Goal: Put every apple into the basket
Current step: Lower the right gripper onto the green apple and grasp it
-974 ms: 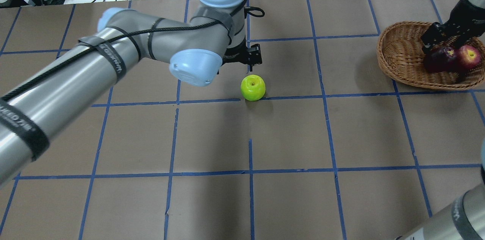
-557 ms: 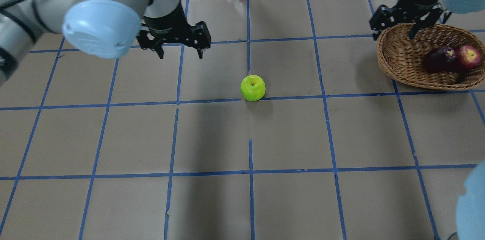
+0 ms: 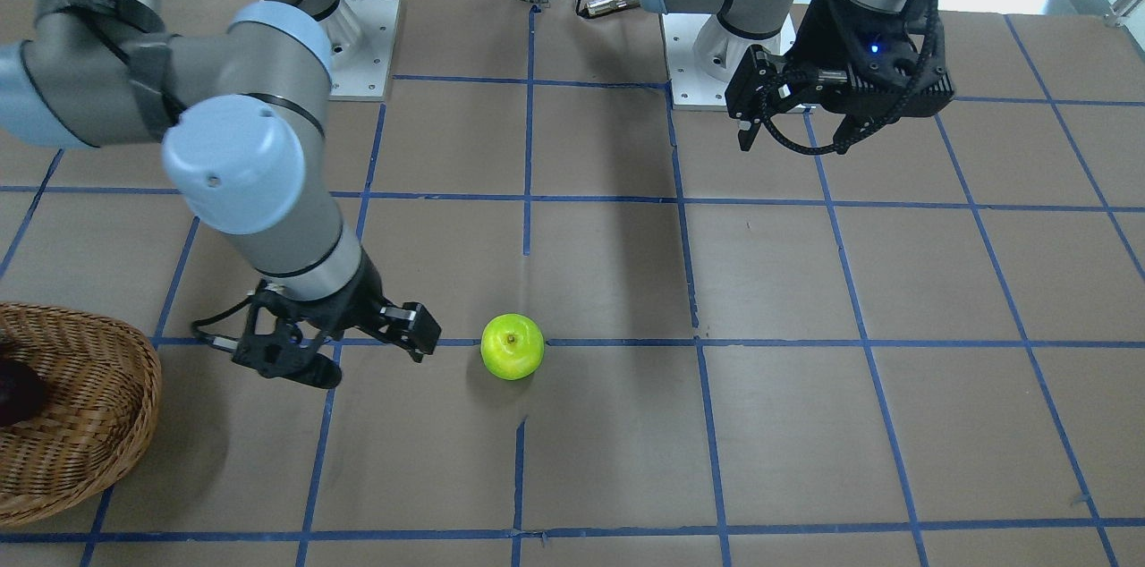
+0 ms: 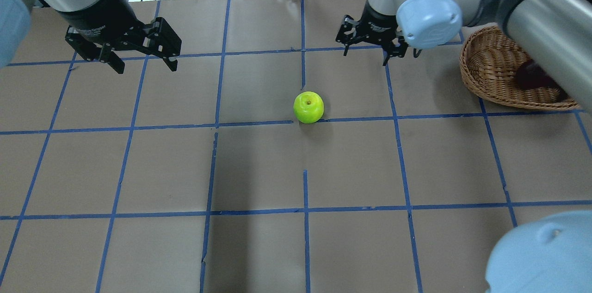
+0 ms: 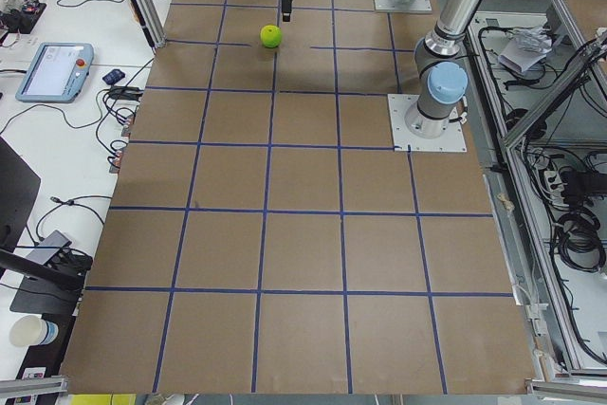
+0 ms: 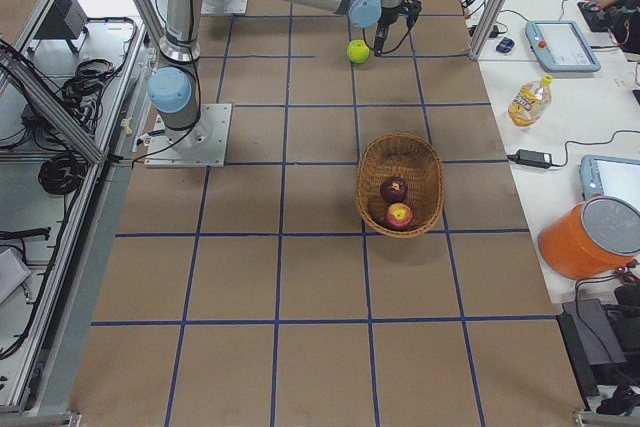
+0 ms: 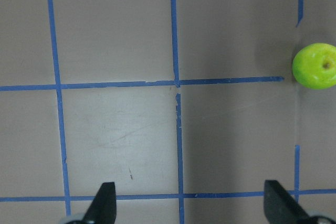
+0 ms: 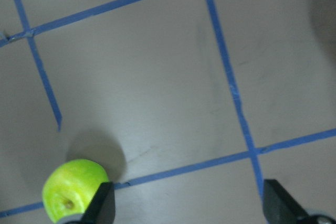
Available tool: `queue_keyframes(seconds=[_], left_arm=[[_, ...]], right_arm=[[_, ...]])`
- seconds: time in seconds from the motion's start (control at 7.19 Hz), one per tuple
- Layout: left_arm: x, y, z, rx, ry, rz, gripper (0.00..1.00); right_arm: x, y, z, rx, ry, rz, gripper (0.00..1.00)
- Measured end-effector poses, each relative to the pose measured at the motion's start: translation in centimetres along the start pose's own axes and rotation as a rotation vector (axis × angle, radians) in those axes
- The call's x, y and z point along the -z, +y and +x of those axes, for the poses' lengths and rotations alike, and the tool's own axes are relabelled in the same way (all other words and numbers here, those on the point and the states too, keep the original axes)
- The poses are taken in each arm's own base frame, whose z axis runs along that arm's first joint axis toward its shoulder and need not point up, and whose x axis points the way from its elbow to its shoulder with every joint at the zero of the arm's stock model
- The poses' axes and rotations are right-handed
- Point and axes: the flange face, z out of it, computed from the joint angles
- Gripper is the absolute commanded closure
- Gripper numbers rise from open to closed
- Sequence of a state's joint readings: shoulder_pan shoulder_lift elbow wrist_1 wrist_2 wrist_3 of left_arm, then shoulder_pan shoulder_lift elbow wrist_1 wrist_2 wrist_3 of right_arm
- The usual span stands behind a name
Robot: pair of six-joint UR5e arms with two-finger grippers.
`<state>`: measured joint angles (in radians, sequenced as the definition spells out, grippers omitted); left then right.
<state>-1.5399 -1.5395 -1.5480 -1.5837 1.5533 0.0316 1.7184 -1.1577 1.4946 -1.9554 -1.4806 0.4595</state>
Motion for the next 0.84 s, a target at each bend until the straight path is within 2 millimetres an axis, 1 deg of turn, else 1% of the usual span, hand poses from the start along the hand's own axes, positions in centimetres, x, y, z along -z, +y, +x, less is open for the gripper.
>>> queue_keyframes(seconds=[0.14, 0.28, 0.42, 0.56, 0.84], left_arm=[[0.5, 0.4, -0.2, 0.002, 0.005, 0.008, 0.0], [1.3, 1.0, -0.2, 0.002, 0.007, 0.021, 0.0], [1.8, 1.6, -0.2, 0.004, -0.002, 0.022, 0.0], [1.3, 1.7, -0.4, 0.008, -0.015, 0.0, 0.0], [0.3, 1.0, -0.7, 0.007, -0.044, -0.031, 0.0]], right_arm=[[-2.8, 1.5, -3.2, -0.02, -0.002, -0.008, 0.0], [-5.2, 2.8, -5.5, -0.039, -0.002, -0.012, 0.0], [-7.4, 3.6, -7.1, -0.044, -0.001, -0.016, 0.0], [-9.2, 4.1, -7.8, -0.041, 0.007, -0.029, 0.0], [-11.1, 4.5, -8.0, -0.033, 0.019, -0.054, 0.0]])
